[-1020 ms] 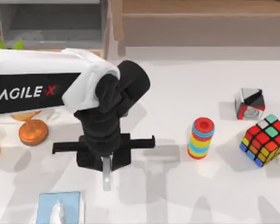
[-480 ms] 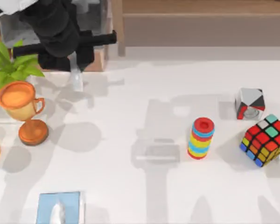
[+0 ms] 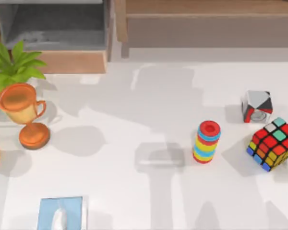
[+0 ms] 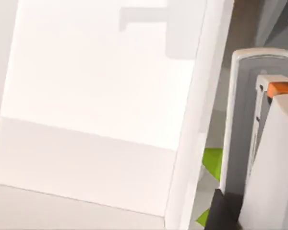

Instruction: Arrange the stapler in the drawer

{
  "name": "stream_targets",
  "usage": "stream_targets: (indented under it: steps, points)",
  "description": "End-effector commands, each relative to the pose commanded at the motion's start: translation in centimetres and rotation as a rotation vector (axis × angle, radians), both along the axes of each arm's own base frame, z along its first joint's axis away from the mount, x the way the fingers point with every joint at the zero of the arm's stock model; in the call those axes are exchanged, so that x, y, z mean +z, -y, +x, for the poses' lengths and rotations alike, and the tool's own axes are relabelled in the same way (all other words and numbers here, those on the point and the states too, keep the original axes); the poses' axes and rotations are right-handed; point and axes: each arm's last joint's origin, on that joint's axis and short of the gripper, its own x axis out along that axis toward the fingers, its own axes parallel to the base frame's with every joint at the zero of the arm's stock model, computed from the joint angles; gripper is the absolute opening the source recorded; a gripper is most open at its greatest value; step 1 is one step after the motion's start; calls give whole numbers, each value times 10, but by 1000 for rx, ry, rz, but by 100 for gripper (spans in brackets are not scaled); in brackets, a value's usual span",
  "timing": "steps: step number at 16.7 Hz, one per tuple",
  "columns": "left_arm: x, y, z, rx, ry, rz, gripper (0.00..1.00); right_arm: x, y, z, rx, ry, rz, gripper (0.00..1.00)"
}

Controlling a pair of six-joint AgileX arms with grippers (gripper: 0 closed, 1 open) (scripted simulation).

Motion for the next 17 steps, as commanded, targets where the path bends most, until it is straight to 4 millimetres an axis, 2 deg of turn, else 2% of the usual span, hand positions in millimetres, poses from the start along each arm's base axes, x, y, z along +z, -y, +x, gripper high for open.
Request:
stream_targets:
  steps: [2, 4, 7, 9, 11, 17]
  points:
    - [-17, -44, 12, 1, -50, 18, 0, 0, 0, 0, 0, 0, 0, 100]
    - [-44, -80, 22, -17, -111, 14, 0, 0, 0, 0, 0, 0, 0, 100]
    - [-90, -113, 32, -76, -208, -22, 0, 0, 0, 0, 0, 0, 0, 100]
    - [-115, -121, 36, -125, -270, -53, 0, 0, 0, 0, 0, 0, 0, 100]
    - [-131, -123, 37, -166, -318, -75, 0, 0, 0, 0, 0, 0, 0, 100]
    - [-137, -121, 38, -187, -341, -81, 0, 0, 0, 0, 0, 0, 0, 100]
